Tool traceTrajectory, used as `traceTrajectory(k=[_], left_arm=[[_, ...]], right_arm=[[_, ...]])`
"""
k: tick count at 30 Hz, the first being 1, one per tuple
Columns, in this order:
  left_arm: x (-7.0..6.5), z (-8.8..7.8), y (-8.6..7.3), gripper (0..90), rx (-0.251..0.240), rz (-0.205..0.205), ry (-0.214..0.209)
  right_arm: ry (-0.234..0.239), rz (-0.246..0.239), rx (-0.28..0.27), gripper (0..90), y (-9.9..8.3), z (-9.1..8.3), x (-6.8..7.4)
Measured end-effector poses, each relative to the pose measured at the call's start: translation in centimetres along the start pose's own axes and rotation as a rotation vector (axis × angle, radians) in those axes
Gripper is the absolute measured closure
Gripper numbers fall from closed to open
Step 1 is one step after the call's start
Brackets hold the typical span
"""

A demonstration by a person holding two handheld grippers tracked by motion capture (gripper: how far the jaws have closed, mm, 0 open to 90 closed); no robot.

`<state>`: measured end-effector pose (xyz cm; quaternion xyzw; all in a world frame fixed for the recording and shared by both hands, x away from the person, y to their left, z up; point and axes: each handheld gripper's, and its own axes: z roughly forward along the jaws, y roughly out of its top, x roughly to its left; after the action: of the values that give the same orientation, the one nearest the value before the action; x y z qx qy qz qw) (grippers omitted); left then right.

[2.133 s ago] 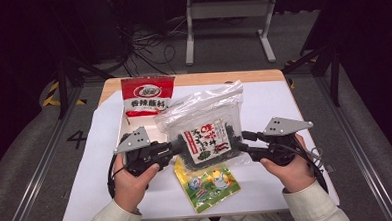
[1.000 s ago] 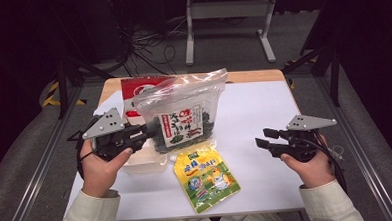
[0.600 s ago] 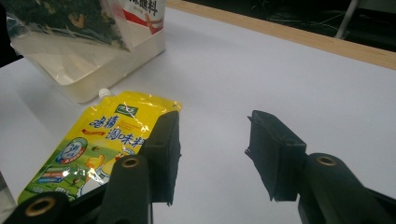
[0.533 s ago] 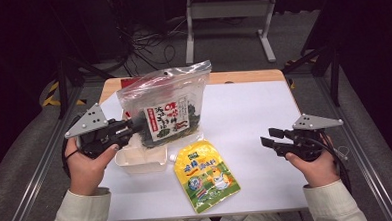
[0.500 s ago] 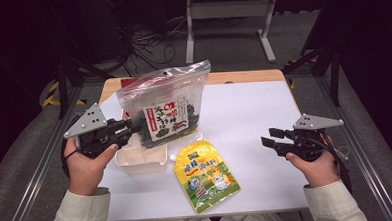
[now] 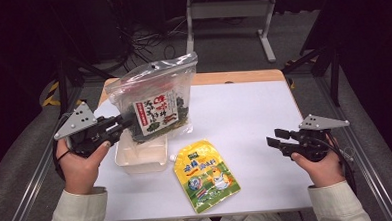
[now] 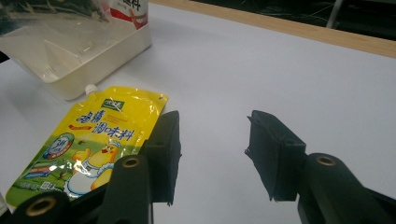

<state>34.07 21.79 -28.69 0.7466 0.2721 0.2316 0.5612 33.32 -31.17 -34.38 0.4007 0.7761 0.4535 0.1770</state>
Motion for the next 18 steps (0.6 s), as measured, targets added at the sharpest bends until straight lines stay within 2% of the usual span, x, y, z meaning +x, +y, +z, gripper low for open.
traceTrajectory(k=[4,11,18], left_arm=[[0.3,-0.2,-0.2,81.0,-0.015,-0.003,0.027],[0.5,-0.5,-0.4,81.0,-0.018,0.008,0.109],[1.2,-0.2,-1.0,81.0,-0.020,-0.008,0.137]], right_arm=[[-0.002,0.008,0.001,52.7,-0.1,0.0,-0.2],[0.000,0.019,0.012,52.4,-0.3,0.1,-0.3],[0.005,0.020,0.012,52.2,-0.3,0.1,-0.3]])
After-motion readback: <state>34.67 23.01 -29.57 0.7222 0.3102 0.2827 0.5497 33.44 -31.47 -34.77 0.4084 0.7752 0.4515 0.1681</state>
